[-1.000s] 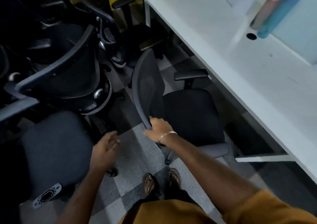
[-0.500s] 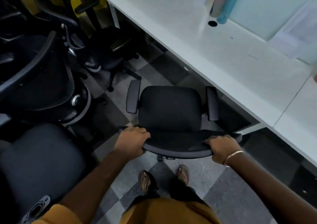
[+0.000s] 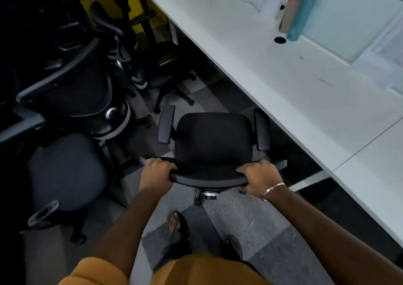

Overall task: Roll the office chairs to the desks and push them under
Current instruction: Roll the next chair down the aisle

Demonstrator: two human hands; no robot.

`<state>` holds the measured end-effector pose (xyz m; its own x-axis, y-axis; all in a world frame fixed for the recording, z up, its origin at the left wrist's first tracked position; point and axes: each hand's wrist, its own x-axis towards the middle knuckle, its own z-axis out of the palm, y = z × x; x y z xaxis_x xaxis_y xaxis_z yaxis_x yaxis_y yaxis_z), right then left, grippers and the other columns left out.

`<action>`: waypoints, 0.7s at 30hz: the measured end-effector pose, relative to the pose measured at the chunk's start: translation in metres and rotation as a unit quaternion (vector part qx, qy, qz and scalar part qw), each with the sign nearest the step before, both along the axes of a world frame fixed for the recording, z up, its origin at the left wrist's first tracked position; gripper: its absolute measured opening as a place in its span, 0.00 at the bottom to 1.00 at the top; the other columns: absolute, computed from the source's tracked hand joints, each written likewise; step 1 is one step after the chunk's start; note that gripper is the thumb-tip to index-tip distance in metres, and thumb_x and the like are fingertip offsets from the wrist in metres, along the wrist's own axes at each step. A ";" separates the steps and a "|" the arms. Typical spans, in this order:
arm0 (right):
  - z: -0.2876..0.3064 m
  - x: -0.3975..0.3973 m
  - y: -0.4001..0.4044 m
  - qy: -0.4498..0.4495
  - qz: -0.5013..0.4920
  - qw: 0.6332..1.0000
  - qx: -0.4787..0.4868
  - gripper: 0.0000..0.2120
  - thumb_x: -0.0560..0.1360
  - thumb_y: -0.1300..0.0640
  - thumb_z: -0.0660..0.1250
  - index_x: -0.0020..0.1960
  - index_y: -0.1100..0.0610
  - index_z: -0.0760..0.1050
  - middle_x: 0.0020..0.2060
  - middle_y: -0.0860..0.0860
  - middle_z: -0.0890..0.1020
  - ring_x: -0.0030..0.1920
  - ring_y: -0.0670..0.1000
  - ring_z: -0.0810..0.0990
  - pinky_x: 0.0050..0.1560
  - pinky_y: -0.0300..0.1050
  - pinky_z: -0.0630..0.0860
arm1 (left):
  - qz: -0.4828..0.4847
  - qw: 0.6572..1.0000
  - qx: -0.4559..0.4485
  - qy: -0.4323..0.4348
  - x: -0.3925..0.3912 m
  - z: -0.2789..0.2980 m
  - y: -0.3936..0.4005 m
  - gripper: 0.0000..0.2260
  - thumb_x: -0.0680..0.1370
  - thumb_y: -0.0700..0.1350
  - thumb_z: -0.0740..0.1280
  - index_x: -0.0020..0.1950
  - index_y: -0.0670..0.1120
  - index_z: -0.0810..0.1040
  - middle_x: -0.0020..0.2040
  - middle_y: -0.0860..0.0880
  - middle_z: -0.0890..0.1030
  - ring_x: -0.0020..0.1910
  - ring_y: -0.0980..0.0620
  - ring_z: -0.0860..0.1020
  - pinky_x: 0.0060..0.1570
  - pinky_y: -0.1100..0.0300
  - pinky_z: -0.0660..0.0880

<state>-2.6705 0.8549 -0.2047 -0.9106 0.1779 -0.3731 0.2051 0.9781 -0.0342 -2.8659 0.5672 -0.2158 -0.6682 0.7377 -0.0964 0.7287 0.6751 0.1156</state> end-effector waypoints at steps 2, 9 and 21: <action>-0.002 0.014 0.002 0.009 0.000 1.000 -0.001 0.25 0.70 0.39 0.67 0.67 0.43 0.78 0.58 0.43 0.83 0.59 0.49 0.81 0.63 0.49 0.71 | 0.023 1.000 -0.018 -0.004 0.025 0.006 0.005 0.17 0.66 0.39 0.75 0.53 0.52 0.88 0.45 0.49 0.87 0.46 0.43 0.83 0.56 0.48 0.76; -0.004 0.075 0.010 0.023 0.012 0.999 0.021 0.20 0.69 0.45 0.69 0.61 0.44 0.80 0.54 0.44 0.85 0.55 0.50 0.82 0.61 0.48 0.70 | 0.092 0.995 -0.024 -0.040 0.124 0.012 0.003 0.17 0.70 0.49 0.79 0.58 0.55 0.86 0.54 0.52 0.87 0.55 0.45 0.82 0.63 0.50 0.71; -0.006 0.222 -0.030 0.040 0.020 0.997 0.065 0.22 0.66 0.53 0.66 0.59 0.43 0.83 0.51 0.43 0.85 0.55 0.51 0.81 0.58 0.47 0.69 | 0.117 0.993 0.021 -0.014 0.307 -0.009 -0.054 0.17 0.66 0.43 0.71 0.53 0.56 0.86 0.42 0.54 0.85 0.45 0.47 0.80 0.49 0.52 0.70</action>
<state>-2.4485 0.8249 -0.2111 -0.9438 0.1832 -0.2752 0.1678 0.9827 0.0786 -2.5590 0.5132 -0.2250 -0.8189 0.5670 -0.0890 0.5493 0.8192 0.1650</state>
